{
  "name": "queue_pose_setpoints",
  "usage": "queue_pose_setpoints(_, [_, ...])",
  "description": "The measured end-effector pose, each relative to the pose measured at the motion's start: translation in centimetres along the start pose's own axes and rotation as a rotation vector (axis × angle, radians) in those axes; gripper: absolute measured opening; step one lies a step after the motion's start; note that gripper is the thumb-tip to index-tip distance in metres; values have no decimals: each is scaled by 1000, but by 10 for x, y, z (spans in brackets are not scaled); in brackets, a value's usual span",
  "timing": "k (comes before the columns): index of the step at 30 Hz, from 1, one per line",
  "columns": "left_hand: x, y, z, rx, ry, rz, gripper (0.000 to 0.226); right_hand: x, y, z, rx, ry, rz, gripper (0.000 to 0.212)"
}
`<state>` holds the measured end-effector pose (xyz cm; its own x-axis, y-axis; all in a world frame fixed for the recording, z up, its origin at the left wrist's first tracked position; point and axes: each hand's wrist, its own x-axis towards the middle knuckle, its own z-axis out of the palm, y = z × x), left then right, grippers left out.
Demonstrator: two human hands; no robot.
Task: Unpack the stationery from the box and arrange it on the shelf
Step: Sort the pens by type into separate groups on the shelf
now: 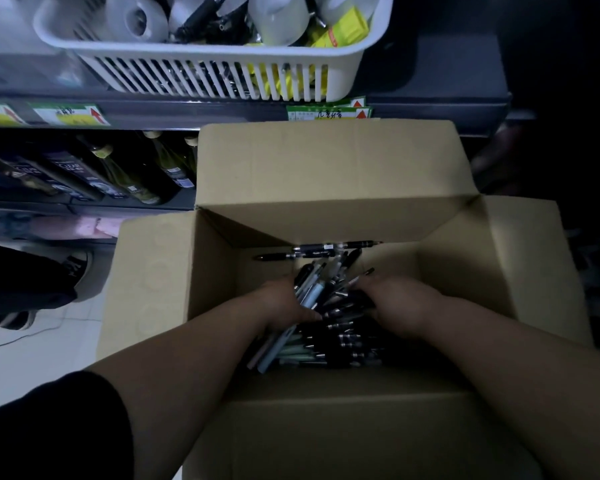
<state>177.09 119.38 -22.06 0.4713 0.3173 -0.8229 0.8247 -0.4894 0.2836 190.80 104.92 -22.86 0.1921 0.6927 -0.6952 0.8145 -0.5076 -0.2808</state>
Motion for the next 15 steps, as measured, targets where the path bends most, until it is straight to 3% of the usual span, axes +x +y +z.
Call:
queue_pose_setpoints(6, [-16,1,-10,-141,117,6,48,-22,-2,-18,77,26,27,41])
queue_pose_setpoints(10, [-35,-1,-18,-314,214,32,44,-40,-10,-35,67,68,43,21])
queue_pose_setpoints(15, [-72,2,-26,-536,303,18,37,-74,-17,-55,108,170,30,12])
